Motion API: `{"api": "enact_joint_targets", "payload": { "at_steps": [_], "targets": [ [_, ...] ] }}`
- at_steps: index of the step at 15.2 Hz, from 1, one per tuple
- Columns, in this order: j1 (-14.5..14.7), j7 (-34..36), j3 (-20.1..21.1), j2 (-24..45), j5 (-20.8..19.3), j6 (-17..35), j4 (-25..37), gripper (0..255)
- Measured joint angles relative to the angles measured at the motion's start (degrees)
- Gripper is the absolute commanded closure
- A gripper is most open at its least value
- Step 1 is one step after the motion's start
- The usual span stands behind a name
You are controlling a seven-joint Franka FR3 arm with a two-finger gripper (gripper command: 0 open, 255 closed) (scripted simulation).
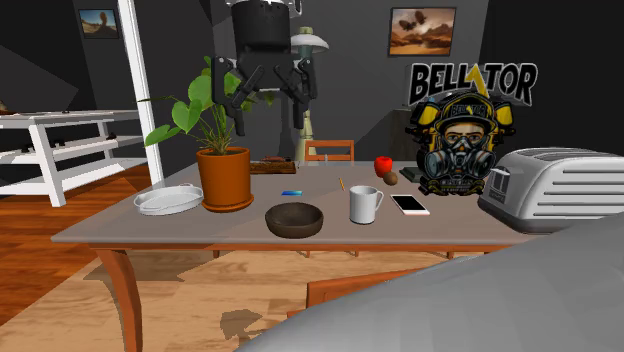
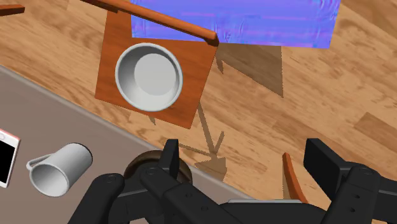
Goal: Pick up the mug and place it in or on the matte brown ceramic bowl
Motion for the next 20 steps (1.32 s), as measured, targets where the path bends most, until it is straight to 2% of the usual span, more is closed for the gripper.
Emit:
{"api": "enact_joint_targets", "payload": {
  "at_steps": [3,9,14,20],
  "targets": [
    [-0.37,-0.88,-0.85,1.61,-0.64,1.71,-0.23,0],
    [-2.39,-6.0,-5.81,8.92,-3.91,9.1,-0.62,0],
    [-3.81,-10.23,-9.82,17.45,-5.71,15.25,1.7,0],
    [-4.97,-14.88,-13.79,28.23,-6.09,21.16,6.41,0]
  ]
}}
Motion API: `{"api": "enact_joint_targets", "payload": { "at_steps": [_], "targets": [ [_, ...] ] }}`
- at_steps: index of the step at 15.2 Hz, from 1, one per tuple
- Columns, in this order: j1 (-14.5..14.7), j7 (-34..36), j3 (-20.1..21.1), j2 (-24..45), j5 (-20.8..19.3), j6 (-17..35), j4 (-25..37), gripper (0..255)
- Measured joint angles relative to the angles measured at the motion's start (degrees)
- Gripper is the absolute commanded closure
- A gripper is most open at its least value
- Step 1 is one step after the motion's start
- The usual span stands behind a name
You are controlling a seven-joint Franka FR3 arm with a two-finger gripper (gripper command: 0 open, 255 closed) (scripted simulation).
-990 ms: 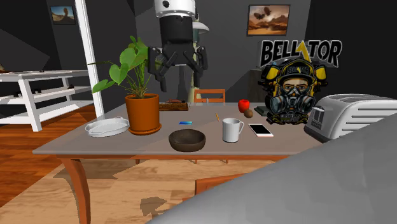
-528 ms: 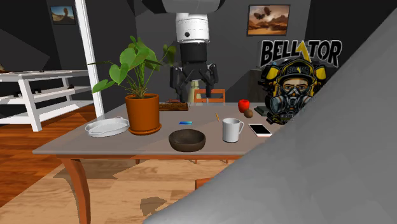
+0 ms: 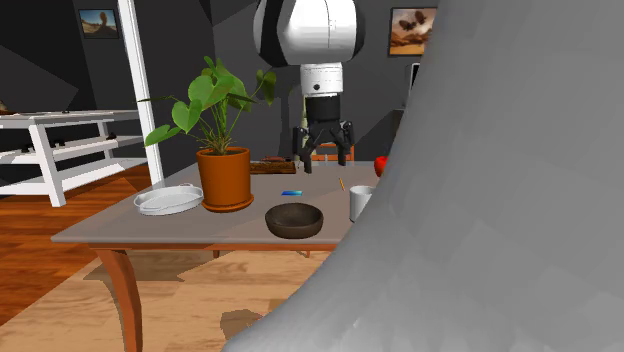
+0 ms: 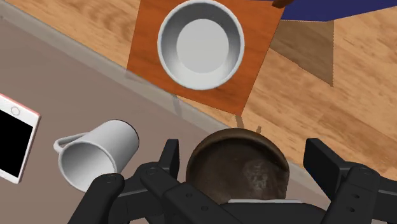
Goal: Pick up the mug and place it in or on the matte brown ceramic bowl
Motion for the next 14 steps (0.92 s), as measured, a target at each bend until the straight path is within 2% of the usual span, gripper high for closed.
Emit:
{"api": "enact_joint_targets", "payload": {
  "at_steps": [10,14],
  "targets": [
    [-2.98,-9.68,-5.44,20.59,3.73,7.13,12.91,0],
    [-4.76,-13.07,-6.16,29.5,6.42,7.26,21.21,0]
  ]
}}
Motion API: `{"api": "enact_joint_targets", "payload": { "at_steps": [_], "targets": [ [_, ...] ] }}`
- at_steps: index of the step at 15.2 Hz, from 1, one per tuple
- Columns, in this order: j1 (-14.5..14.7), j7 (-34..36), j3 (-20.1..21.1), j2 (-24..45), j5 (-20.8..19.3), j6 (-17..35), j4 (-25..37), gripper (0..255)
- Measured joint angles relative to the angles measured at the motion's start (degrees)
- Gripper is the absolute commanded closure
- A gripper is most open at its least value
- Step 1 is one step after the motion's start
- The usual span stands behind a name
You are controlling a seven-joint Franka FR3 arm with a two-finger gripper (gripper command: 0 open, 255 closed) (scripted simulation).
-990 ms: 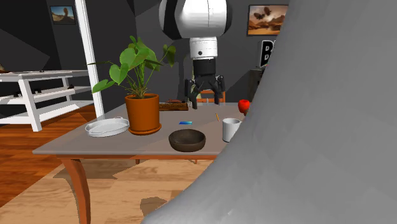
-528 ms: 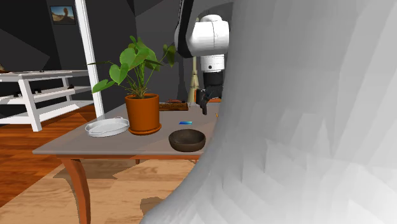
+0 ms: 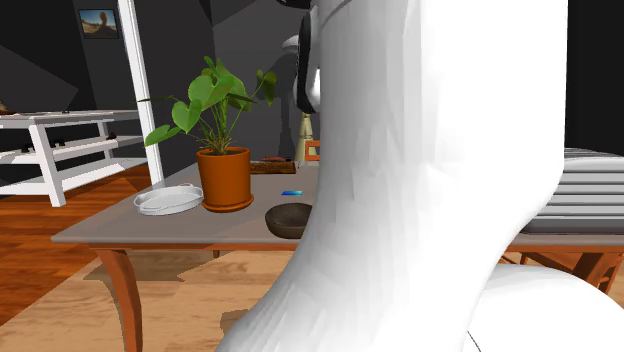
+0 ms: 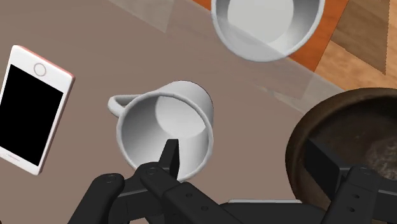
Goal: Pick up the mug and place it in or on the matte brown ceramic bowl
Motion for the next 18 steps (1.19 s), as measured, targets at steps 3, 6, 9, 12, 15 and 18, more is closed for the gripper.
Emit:
{"api": "enact_joint_targets", "payload": {
  "at_steps": [3,6,9,12,15,18],
  "targets": [
    [-1.3,-1.82,-0.16,4.43,1.36,1.11,3.06,0],
    [-1.75,-2.39,-0.15,5.86,1.83,2.91,2.65,0],
    [-1.87,-2.49,-0.01,6.94,2.16,4.65,1.94,0],
    [-1.97,-2.61,0.0,7.2,2.25,5.12,1.73,0],
    [-1.98,-2.63,-0.01,7.22,2.26,5.18,1.7,0],
    [-1.98,-2.63,-0.01,7.22,2.26,5.18,1.71,255]
  ]
}}
